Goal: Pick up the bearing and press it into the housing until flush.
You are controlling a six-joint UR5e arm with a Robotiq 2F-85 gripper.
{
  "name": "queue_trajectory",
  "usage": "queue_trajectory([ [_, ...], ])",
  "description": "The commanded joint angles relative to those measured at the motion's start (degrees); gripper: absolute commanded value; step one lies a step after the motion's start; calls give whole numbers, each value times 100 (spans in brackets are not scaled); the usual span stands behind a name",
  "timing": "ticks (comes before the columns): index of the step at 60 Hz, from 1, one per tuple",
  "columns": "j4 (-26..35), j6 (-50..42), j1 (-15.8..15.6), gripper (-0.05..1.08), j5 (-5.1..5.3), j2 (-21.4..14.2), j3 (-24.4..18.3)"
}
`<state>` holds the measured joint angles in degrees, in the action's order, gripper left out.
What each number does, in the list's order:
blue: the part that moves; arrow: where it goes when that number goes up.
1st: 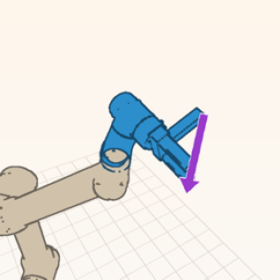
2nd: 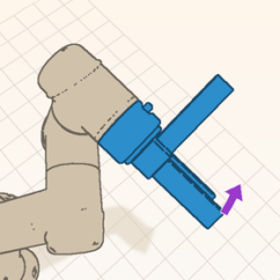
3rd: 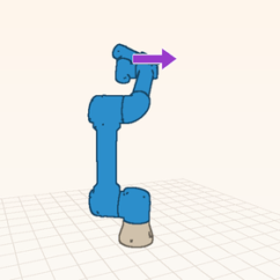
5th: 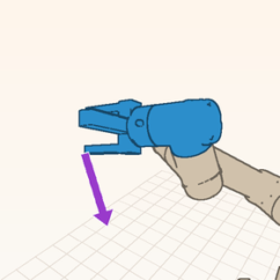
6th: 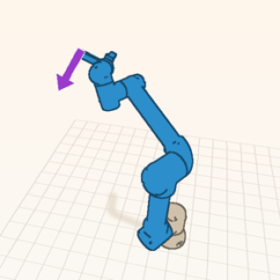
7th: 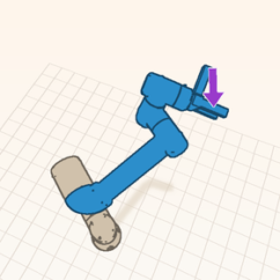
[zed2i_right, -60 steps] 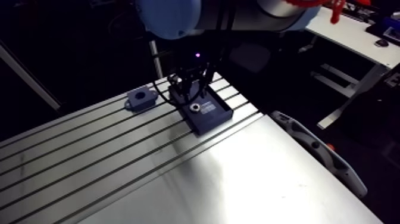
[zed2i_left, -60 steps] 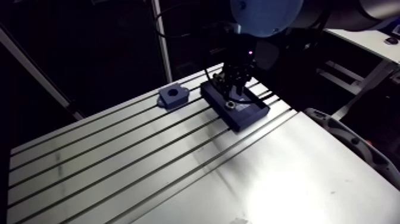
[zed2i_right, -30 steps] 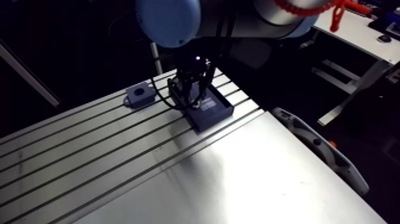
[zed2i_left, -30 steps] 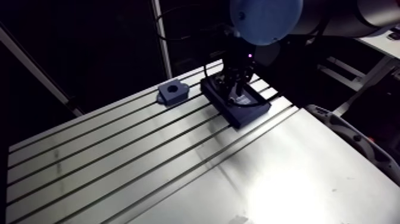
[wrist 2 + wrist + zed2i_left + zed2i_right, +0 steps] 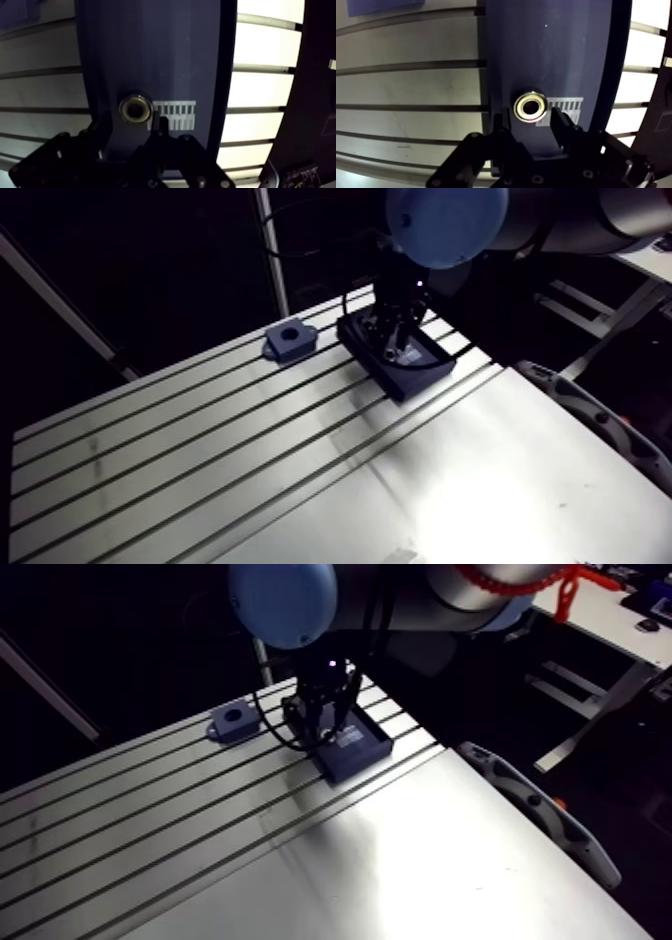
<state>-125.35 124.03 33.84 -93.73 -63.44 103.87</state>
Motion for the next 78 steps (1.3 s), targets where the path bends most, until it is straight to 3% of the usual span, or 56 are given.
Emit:
queue_trajectory([
  [1, -30, 38, 0, 47, 0, 22, 15],
  [78, -38, 65, -9, 47, 0, 101, -55],
])
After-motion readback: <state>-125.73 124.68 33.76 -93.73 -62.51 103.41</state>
